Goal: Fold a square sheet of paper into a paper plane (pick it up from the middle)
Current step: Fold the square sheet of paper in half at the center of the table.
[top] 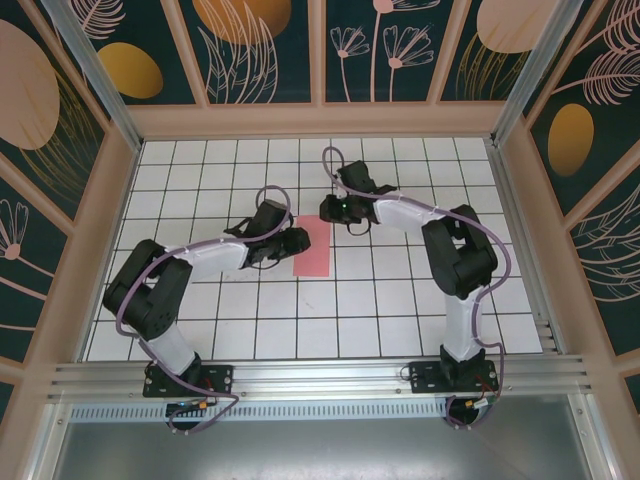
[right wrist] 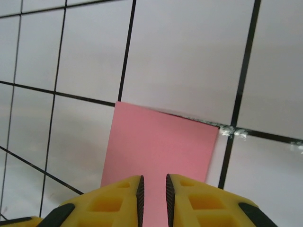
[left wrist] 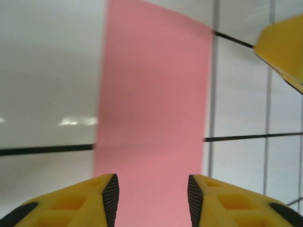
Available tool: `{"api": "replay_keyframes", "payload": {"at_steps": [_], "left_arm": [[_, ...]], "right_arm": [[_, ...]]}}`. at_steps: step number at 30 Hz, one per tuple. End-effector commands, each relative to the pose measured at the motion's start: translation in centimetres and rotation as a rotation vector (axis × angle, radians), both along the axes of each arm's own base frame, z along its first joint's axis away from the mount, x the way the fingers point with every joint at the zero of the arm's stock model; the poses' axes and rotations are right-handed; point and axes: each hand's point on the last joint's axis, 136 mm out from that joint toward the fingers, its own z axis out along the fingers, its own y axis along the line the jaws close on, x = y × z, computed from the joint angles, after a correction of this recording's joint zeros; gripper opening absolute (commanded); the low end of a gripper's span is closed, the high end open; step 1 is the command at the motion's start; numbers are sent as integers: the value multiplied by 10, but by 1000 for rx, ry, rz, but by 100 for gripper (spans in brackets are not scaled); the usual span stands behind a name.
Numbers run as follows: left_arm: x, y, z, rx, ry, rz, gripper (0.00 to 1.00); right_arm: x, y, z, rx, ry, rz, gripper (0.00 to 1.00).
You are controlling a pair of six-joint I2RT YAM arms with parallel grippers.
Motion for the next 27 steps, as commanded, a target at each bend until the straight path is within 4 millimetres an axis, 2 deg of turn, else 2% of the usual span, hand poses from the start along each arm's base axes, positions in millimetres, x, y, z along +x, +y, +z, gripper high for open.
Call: {"api": "replay_keyframes", "payload": {"at_steps": [1,4,9,15,24,27], "left_arm": [[-4,16,-9,1,33,69,49],[-8,16,-11,-13,48,61,53],[-13,9,-11,-49,66,24,57],[-18,-3,-12,-95,89,-27,60],[-30,-12,-14,-133,135,-95,63],[-37,-10,-19,-112,156,-115,64]], "right_arm": [[-4,0,-24,-66,29,14,24],[5,6,-27,-70,25,18,24],[11,5,-43,-106,44,6,25],[7,-6,-67,-147,96,-29,25],[-6,-14,-83,-111,180,-76,25],[1,-30,-89,-112,204,-123,25]]}}
